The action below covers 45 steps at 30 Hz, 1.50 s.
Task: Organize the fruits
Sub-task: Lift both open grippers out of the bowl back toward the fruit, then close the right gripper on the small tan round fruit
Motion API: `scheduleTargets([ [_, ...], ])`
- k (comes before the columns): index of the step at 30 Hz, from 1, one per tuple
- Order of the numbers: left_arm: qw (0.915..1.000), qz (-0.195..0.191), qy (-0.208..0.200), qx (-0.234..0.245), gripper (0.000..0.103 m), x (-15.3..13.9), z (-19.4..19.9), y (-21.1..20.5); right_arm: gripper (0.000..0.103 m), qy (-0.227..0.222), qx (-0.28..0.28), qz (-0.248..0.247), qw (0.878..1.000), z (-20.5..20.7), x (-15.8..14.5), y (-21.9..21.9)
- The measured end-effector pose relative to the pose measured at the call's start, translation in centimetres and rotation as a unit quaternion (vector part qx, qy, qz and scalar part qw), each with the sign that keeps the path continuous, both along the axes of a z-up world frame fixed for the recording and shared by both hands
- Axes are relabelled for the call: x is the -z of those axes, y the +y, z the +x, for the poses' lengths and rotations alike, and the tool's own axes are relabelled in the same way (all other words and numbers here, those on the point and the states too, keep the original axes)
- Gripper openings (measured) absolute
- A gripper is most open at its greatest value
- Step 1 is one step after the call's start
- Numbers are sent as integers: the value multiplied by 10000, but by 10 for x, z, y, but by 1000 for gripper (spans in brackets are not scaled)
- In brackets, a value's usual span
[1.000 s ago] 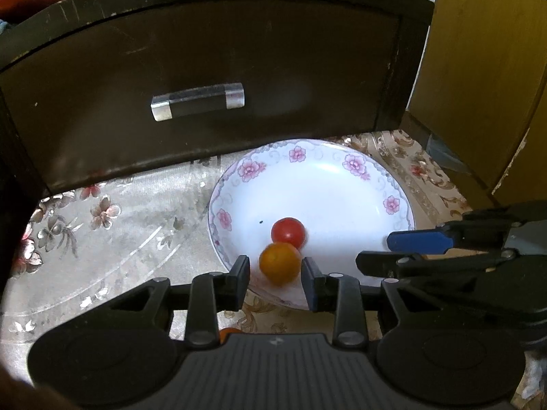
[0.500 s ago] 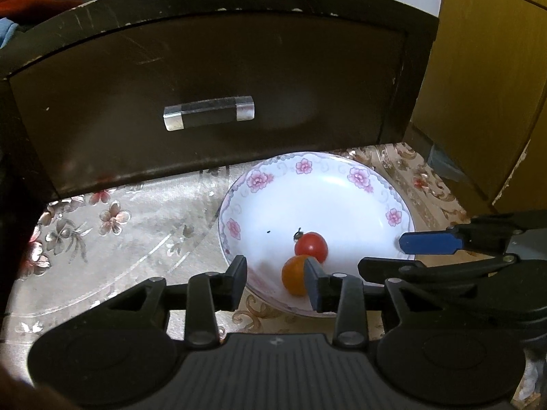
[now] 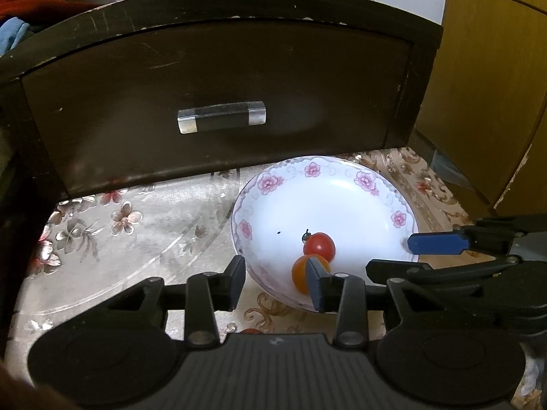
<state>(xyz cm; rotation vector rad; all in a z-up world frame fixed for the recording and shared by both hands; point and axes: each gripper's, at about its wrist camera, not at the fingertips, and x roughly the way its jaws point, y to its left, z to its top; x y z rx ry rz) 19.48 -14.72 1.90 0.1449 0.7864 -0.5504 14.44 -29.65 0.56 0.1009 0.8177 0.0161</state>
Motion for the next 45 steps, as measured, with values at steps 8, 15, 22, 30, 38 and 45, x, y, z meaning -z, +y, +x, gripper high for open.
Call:
scheduleTargets([
  [8,10000,-10,-47,9,47,-4,-5,5,48,-1,-170,43,9998,-6,-3,10],
  [15,10000,14,-73,7,47,-7,-11,12,49,0,-284,63,9996,-11,-6,16],
  [22,9999,2,-97,-43,47,-11,-18,25,50,41,-404,103,9991,-18,-7,25],
  [30,9999,74,-33,-74,48,-10,-33,45,50,195,-735,119,9970,-32,-1,43],
  [38,9997,103,136,-145,52,-10,-57,71,50,369,-1041,96,9938,-40,5,60],
  [45,9988,195,432,-102,53,1,-78,83,50,539,-1250,49,9907,-44,12,70],
])
